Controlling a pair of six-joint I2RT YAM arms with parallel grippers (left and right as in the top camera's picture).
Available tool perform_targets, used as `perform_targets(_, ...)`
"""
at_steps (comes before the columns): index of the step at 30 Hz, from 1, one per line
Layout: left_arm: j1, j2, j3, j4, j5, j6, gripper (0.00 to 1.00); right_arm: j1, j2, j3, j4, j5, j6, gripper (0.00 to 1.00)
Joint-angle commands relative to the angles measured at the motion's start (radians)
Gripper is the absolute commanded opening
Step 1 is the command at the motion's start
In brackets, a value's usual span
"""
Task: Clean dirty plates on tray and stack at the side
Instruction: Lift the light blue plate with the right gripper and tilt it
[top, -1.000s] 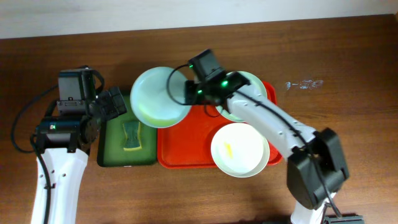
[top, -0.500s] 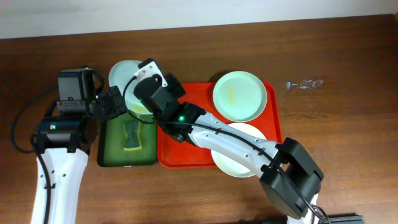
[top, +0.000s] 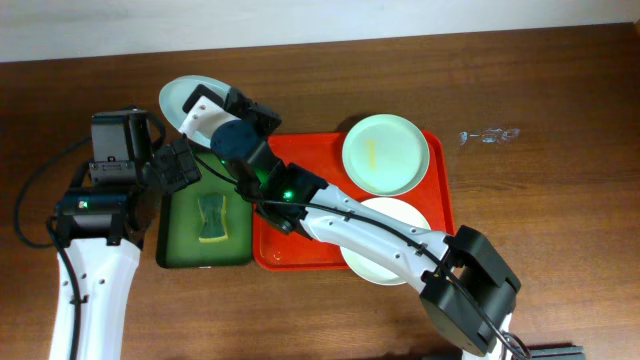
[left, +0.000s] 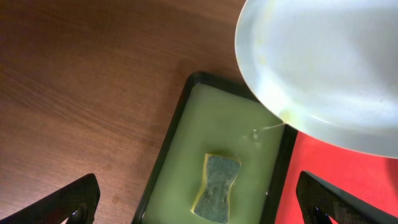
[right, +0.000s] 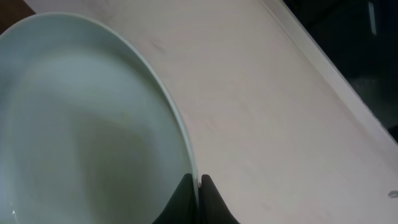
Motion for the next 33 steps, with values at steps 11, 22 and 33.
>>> perform_targets(11,-0.001,-0.003,0.008,0.002,0.012,-0.005,0.99,0.032,-0.044,0.028,0.010,-0.015,-0.011,0.04)
perform_targets(22,-0.001,-0.003,0.008,0.002,0.012,-0.005,0.99,0.029,-0.044,0.028,-0.301,-0.016,0.385,0.04)
perform_targets(33,-0.001,-0.003,0.008,0.002,0.012,-0.005,0.99,-0.052,-0.044,0.028,-0.700,-0.122,0.919,0.04)
